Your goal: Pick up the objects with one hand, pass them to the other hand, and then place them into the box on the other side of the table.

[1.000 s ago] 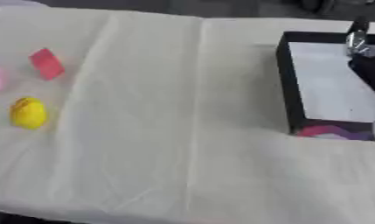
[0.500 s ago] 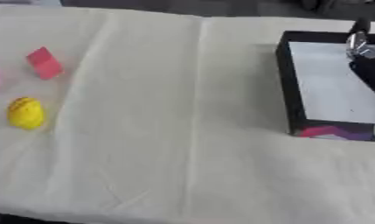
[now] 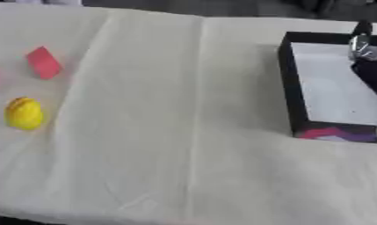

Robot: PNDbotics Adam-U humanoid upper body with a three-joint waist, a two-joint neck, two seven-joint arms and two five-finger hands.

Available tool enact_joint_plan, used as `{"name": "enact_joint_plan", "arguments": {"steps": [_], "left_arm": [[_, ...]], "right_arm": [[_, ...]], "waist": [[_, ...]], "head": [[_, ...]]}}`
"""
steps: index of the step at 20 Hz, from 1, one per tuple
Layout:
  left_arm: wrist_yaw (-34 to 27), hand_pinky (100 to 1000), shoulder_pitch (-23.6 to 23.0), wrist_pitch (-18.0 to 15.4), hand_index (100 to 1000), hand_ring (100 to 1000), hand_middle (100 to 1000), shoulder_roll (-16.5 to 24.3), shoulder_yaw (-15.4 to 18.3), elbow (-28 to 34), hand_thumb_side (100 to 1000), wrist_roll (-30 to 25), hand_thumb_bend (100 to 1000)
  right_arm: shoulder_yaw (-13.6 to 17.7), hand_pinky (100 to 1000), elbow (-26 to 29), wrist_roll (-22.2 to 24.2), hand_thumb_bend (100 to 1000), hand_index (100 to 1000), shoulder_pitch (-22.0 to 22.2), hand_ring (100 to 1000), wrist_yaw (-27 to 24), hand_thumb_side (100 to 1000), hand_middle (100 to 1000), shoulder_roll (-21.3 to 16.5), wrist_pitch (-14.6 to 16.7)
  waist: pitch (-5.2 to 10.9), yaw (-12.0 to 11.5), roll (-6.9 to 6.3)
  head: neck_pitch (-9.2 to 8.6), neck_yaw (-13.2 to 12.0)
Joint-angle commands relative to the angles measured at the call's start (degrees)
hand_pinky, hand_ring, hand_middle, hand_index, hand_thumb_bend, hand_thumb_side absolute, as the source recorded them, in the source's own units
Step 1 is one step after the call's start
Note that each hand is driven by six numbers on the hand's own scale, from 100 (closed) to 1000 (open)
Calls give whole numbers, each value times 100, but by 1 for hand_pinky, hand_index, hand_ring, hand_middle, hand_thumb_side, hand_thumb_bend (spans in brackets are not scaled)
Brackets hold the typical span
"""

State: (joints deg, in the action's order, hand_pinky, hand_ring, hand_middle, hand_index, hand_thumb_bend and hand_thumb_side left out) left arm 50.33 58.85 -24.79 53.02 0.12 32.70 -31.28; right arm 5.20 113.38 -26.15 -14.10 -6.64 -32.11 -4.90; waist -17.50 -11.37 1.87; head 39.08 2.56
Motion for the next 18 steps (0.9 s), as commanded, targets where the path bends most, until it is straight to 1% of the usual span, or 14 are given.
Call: {"name": "enact_joint_plan", "arguments": {"steps": [1, 4, 6, 13, 18], "left_arm": [[428, 968, 160, -17, 810, 886, 813, 98, 276, 146, 100, -229, 804], [578, 967, 195, 22, 811, 887, 815, 47, 310, 112, 100, -242, 809], [641, 965, 214, 33, 813, 885, 814, 27, 317, 92, 100, -234, 809], [784, 960, 273, 21, 803, 881, 807, -22, 331, 67, 100, -148, 799], [828, 952, 329, -35, 792, 872, 796, -96, 356, 43, 100, 148, 764]], "right_arm": [[32, 895, 121, -33, 155, 1000, -41, 893, -14, 225, 900, -160, 8], [29, 895, 121, -36, 155, 1000, -40, 892, -12, 226, 901, -160, 15], [33, 895, 121, -38, 155, 1000, -36, 892, -11, 225, 901, -161, 19], [34, 895, 121, -54, 153, 1000, -51, 891, -14, 226, 900, -157, 30], [31, 895, 121, -64, 151, 1000, -65, 891, -23, 231, 901, -145, 29]], "waist": [[67, -5, -22], [58, -7, -20], [55, -12, -14], [24, -13, 10], [-23, 29, 30]], "head": [[-95, -254], [-89, -732], [-73, -879], [-76, -793], [-136, -723]]}}
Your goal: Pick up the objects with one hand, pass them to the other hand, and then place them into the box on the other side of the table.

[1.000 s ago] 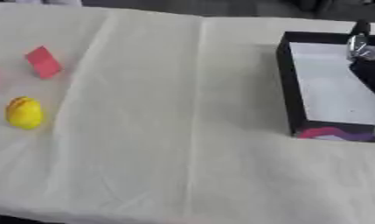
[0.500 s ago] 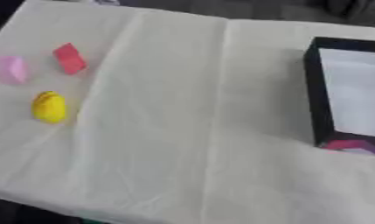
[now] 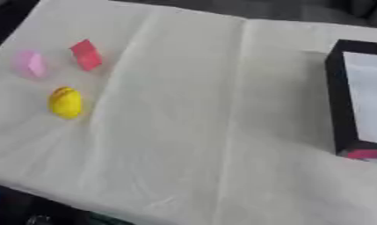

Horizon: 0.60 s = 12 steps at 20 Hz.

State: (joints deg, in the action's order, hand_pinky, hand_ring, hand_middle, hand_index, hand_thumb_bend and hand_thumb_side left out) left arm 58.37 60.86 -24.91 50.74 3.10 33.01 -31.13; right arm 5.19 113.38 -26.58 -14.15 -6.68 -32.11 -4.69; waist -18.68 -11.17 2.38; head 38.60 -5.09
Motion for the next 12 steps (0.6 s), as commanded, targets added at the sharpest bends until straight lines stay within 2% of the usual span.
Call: {"name": "enact_joint_plan", "arguments": {"steps": [1, 9, 11, 12], "left_arm": [[39, 951, 137, -31, 794, 872, 798, 123, 53, -9, 100, 164, 763], [25, 943, 322, -8, 802, 857, 780, -16, 103, -55, 100, 339, 730], [53, 941, 407, 25, 801, 855, 776, -96, 108, -60, 100, 379, 686], [80, 940, 453, 46, 801, 854, 775, -142, 112, -67, 100, 399, 715]], "right_arm": [[33, 895, 121, -25, 150, 1000, -60, 891, -19, 231, 901, -141, 6], [27, 895, 121, -30, 149, 1000, -61, 890, -20, 234, 900, -116, -1], [21, 894, 121, -27, 148, 1000, -69, 889, -24, 234, 900, -106, 1], [19, 894, 121, -25, 148, 1000, -70, 889, -26, 235, 899, -101, 1]], "waist": [[85, 17, -17], [37, 29, 21], [35, 33, 32], [36, 36, 38]], "head": [[-107, 57], [-202, 59], [-216, 32], [-223, 14]]}}
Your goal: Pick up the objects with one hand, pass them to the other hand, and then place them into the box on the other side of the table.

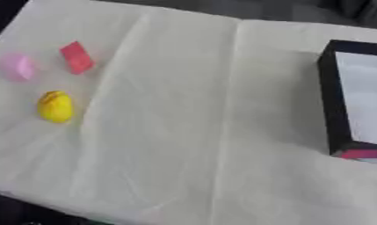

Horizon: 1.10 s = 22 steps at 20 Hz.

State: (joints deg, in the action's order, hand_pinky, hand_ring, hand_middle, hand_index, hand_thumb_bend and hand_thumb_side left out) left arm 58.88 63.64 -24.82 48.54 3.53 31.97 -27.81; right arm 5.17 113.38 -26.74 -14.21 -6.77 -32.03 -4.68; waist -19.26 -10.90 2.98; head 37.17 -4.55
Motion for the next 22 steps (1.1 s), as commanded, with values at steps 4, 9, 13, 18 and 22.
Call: {"name": "enact_joint_plan", "arguments": {"steps": [4, 9, 13, 18, 22], "left_arm": [[186, 940, 375, 143, 801, 851, 772, -163, 94, -45, 100, 105, 698], [408, 939, 566, 208, 799, 853, 773, -402, 108, -122, 100, 139, 692], [621, 939, 606, 303, 801, 856, 777, -454, 143, -181, 100, 170, 704], [870, 940, 591, 433, 800, 862, 784, -476, 200, -259, 100, 237, 722], [927, 939, 583, 385, 795, 862, 783, -523, 222, -275, 100, 306, 704]], "right_arm": [[16, 894, 121, -7, 148, 1000, -69, 889, -27, 234, 900, -85, 1], [-2, 895, 121, 15, 143, 1000, -89, 889, -41, 236, 900, -71, 5], [-5, 895, 121, 19, 145, 1000, -96, 889, -46, 236, 899, -62, 12], [-8, 894, 121, 10, 141, 1000, -113, 889, -54, 239, 899, -44, 24], [-20, 895, 121, 13, 140, 1000, -129, 889, -63, 241, 898, -28, 31]], "waist": [[103, 20, 0], [112, 40, 17], [99, 60, 23], [61, 88, 37], [30, 110, 59]], "head": [[-101, -102], [-102, -99], [-100, -25], [-83, 54], [-90, 48]]}}
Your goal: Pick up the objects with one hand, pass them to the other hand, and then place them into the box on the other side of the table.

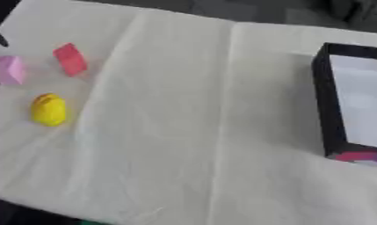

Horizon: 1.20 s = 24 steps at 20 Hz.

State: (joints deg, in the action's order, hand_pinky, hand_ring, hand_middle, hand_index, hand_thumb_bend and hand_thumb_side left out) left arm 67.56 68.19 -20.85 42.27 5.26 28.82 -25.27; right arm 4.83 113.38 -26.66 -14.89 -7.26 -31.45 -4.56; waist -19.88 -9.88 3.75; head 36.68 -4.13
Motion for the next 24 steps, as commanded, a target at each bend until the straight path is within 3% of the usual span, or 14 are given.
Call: {"name": "enact_joint_plan", "arguments": {"steps": [1, 11, 19, 24], "left_arm": [[88, 939, 128, -19, 795, 862, 783, 99, 47, 48, 100, 82, 700], [569, 940, 146, 167, 788, 870, 788, 127, 156, 5, 100, 414, 599], [725, 929, 155, 308, 766, 864, 774, 97, 181, -81, 100, 173, 548], [692, 862, 160, 329, 699, 773, 606, 76, 204, -71, 100, 175, 432]], "right_arm": [[11, 895, 121, 8, 139, 1000, -66, 889, -17, 242, 898, -83, 19], [-23, 895, 121, 18, 129, 1000, -95, 887, -27, 252, 896, -47, 7], [-25, 895, 121, -26, 128, 1000, -80, 886, -37, 254, 895, -27, -9], [-4, 894, 121, -67, 128, 1000, -58, 886, -41, 253, 893, -28, -4]], "waist": [[82, 15, -14], [-14, 116, 1], [-34, 123, 16], [-26, 126, 27]], "head": [[-39, -6], [-107, -239], [-115, -287], [-109, -301]]}}
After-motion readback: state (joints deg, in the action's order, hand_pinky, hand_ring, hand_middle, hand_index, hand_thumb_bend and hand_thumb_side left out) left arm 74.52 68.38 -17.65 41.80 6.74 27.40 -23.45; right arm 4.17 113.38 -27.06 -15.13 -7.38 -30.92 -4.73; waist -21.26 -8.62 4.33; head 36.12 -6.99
